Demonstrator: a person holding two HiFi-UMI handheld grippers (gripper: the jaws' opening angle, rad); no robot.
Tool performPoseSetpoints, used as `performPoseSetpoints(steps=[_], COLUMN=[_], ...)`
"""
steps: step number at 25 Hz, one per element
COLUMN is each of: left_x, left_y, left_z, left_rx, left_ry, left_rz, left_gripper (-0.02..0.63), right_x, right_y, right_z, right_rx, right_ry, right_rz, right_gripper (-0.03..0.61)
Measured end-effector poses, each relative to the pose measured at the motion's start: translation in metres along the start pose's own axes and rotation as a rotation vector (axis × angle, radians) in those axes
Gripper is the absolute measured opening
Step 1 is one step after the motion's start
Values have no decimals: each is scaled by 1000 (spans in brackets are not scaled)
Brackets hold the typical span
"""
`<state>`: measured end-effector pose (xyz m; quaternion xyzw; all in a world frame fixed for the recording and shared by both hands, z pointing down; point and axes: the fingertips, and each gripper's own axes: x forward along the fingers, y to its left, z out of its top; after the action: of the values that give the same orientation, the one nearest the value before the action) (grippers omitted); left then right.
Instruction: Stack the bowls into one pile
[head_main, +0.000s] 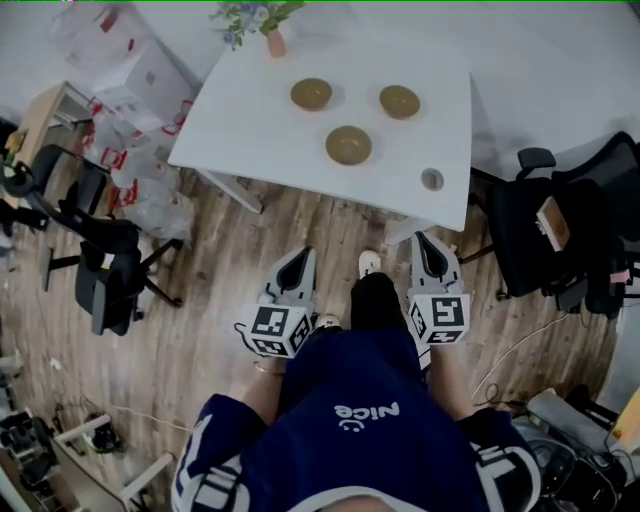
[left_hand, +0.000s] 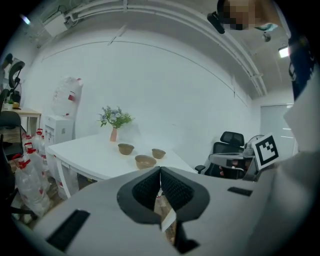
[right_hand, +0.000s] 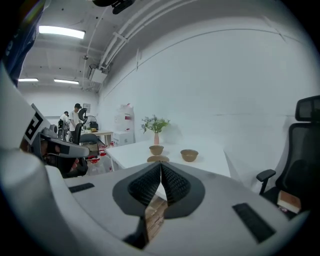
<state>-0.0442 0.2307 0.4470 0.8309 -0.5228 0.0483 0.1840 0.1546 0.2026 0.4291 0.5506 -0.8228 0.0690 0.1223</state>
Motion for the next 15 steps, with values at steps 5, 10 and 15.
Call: performPoseSetpoints(steps=[5,10,15], left_x=[68,126,173], left_y=[23,34,24], left_z=[23,56,61], left_rx=[-31,-42,-42], left_ry=[20,-13,-8], left_rz=[98,158,181], left_gripper=[17,17,17], right_x=[86,144,178], right_y=[-40,-75,-113], right_z=[16,32,36], right_rx=[-4,-22,-19], right_ry=[14,16,15], right_rz=[96,167,197], right_gripper=[21,21,23])
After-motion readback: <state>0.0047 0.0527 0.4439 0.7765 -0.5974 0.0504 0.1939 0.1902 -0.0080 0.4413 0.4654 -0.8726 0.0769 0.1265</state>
